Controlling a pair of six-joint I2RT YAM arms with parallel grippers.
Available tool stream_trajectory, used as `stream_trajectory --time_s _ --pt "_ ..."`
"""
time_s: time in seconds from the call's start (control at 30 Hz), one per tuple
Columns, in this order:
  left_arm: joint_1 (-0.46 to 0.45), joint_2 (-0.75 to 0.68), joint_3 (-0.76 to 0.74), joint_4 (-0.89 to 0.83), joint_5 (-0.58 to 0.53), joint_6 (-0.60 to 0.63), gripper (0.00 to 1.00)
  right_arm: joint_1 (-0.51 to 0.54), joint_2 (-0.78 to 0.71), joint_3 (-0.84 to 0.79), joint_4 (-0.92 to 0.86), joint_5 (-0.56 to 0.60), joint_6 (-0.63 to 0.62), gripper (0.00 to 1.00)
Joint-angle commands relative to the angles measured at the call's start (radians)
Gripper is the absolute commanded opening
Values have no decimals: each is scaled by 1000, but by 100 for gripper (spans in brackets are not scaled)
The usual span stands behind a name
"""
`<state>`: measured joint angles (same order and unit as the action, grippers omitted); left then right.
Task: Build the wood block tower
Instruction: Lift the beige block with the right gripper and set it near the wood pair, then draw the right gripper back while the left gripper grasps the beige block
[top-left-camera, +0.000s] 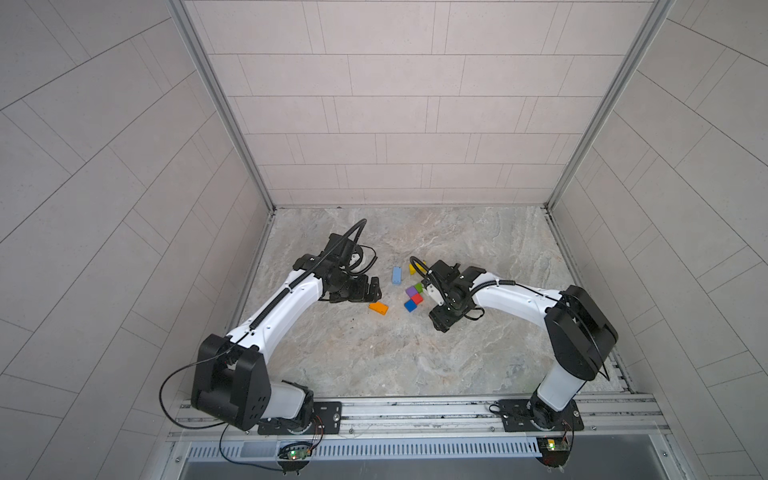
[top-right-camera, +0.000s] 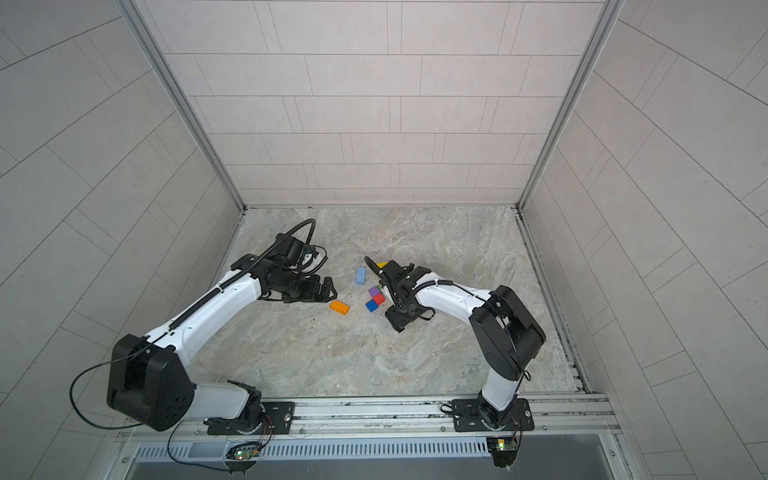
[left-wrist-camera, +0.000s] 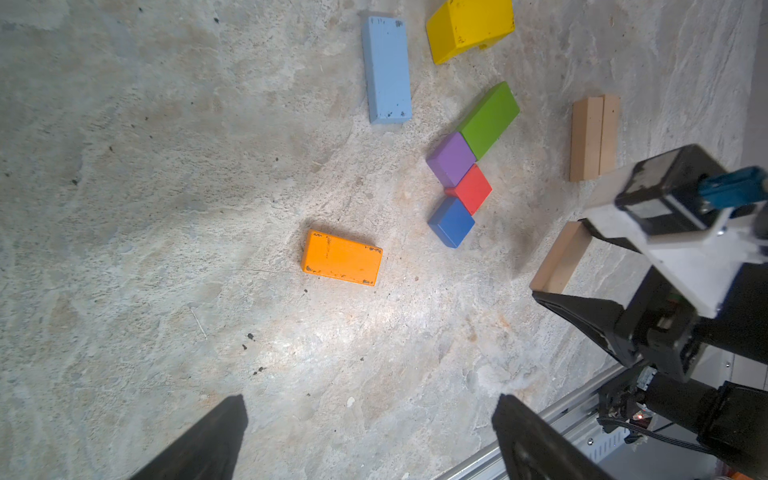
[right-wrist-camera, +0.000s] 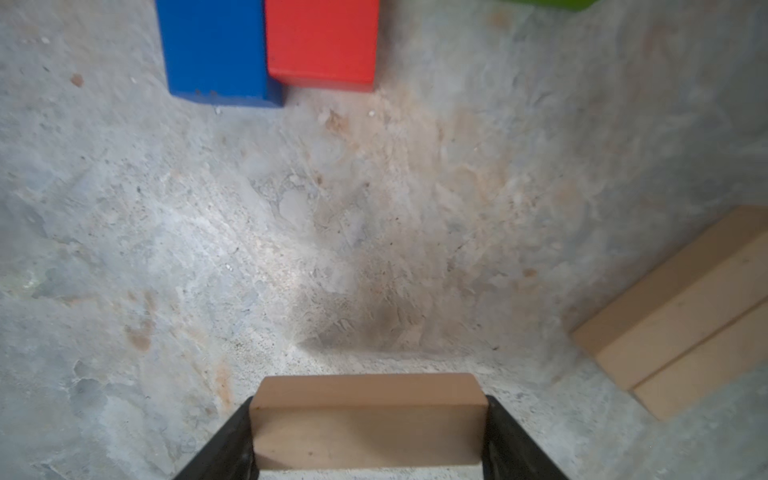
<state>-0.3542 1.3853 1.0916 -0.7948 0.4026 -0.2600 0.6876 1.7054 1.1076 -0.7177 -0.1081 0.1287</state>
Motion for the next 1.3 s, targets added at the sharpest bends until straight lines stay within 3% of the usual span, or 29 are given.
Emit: stream_trajectory --time_s 0.0,0.23,0.4,0.67,0.83,1.07,1.17,1.27 --pt "-30 -18 -12 6 -30 22 99 12 8 -18 64 -8 23 70" --pt "-84 0 -2 5 20 42 92 18 52 -31 92 3 46 74" --pt "-109 1 3 2 54 59 91 18 44 -37 93 30 63 83" --pt "-144 -27 8 17 81 88 91 2 -97 -52 88 -10 87 89" --pt "-197 -20 29 17 126 93 91 -34 -236 -50 26 45 152 90" --pt "-331 13 80 29 -39 72 91 -192 -416 -111 -3 37 243 92" --pt "-419 38 130 44 -135 83 91 -283 -463 -150 10 -28 281 92" --pt "-463 84 158 94 -157 88 90 -355 -483 -187 29 -82 314 92"
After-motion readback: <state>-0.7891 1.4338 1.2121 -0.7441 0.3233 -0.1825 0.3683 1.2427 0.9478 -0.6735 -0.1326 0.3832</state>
